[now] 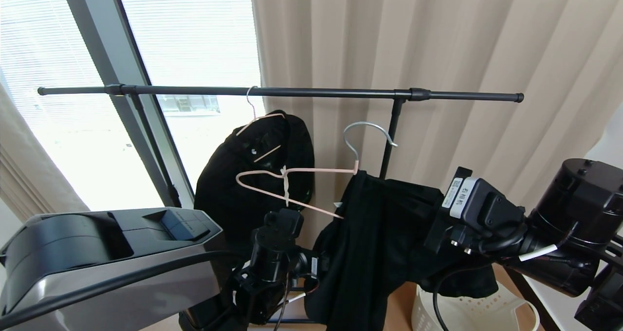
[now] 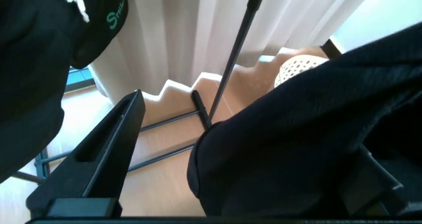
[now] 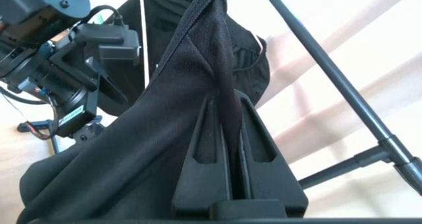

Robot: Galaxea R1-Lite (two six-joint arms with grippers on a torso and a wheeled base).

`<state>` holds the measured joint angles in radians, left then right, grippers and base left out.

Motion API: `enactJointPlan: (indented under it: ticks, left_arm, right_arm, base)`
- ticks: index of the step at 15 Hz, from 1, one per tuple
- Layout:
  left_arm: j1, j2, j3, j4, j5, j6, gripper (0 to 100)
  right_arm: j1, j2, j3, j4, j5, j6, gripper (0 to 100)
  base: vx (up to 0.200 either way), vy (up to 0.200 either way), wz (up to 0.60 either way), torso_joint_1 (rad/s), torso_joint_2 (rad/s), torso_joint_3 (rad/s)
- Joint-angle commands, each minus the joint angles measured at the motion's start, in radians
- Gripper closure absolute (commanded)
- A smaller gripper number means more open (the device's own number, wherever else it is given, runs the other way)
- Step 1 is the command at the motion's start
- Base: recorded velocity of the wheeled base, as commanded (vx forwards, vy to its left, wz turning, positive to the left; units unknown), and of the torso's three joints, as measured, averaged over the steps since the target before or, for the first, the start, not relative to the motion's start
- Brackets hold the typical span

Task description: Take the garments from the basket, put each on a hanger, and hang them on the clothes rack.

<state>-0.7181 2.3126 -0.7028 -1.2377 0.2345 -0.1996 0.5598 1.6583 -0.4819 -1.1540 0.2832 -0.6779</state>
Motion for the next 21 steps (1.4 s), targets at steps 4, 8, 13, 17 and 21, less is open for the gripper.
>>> enactJointPlan:
  ticks: [4,8,13,17,21]
  left_arm:
    - [0.002,-0.005,0.003,-0.002,0.000,0.000,0]
    - [0.026,-0.058,0.017,-0.002,0.000,0.014,0]
    - [0.040,-0.110,0.029,-0.002,-0.001,0.020,100]
    - [0.069,-0.133,0.029,-0.002,-0.001,0.037,100]
    - [0.121,-0.151,0.020,0.000,-0.001,0.052,100]
  right_arm:
    - [-0.061,0.006,-0.032,0.008,0.001,0.027,100]
    - [-0.112,0.044,-0.066,0.013,0.005,0.031,100]
    - [-0.126,0.061,-0.080,0.028,0.007,0.038,100]
    - [-0.133,0.075,-0.083,0.030,0.007,0.038,100]
    - [-0.133,0.083,-0.083,0.030,0.007,0.038,100]
  base:
    - [0.000,0.000,0.00,0.000,0.00,0.000]
    - [0.000,0.000,0.00,0.000,0.00,0.000]
    - [0.000,0.000,0.00,0.000,0.00,0.000]
    - [0.000,0.000,0.00,0.000,0.00,0.000]
    - [0.000,0.000,0.00,0.000,0.00,0.000]
